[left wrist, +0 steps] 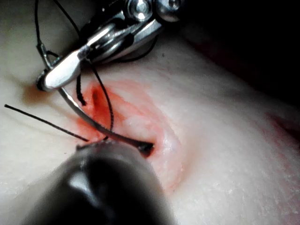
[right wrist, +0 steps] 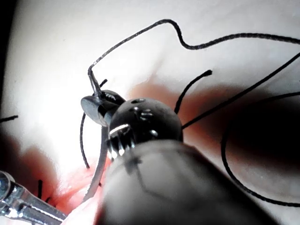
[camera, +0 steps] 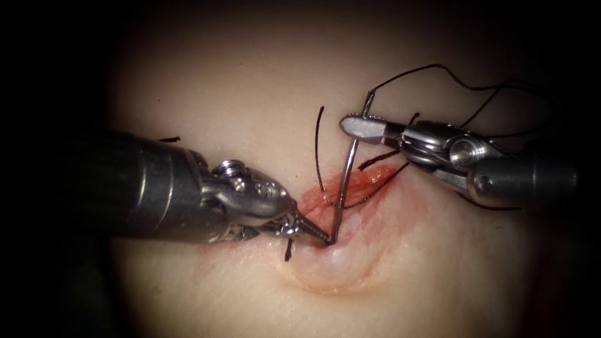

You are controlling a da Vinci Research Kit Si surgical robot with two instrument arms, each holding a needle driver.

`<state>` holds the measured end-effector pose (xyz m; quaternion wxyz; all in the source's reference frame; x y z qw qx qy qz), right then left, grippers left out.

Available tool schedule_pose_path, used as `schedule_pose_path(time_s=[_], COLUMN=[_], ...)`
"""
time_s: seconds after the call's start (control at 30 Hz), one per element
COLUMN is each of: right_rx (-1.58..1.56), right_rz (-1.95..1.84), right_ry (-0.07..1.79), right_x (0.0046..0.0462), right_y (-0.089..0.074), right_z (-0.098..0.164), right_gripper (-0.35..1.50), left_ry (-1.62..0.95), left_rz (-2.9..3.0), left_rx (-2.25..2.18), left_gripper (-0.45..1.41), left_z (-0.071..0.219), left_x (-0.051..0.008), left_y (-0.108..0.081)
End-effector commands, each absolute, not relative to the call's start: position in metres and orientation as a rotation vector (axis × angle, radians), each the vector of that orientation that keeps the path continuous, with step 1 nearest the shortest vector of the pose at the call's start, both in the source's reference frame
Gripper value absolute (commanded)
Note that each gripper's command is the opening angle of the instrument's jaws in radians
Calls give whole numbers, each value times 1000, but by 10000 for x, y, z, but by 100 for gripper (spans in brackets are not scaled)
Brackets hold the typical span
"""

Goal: Wound Closure

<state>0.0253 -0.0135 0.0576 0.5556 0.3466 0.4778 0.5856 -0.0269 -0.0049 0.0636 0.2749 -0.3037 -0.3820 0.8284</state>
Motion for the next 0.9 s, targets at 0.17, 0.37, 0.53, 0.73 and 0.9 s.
schedule_pose_path(time_s=[0.17,0.37,0.53,0.73,0.9], right_rx=[821,846,891,938,974], right_rz=[1383,1392,1394,1401,1425], right_ry=[1123,1100,1082,1062,1043], right_x=[265,266,268,270,272], right_y=[-137,-139,-141,-146,-150], right_z=[570,568,566,562,558], right_gripper=[-35,-35,-35,-35,-35], left_ry=[-1029,-1030,-1023,-1024,-1024], left_rz=[2227,2227,2233,2233,2233], left_rx=[-817,-817,-811,-811,-811], left_gripper=[-45,-45,-45,-45,-45], left_z=[640,640,643,643,642], left_x=[-274,-273,-272,-272,-272], left_y=[-51,-50,-52,-51,-51])
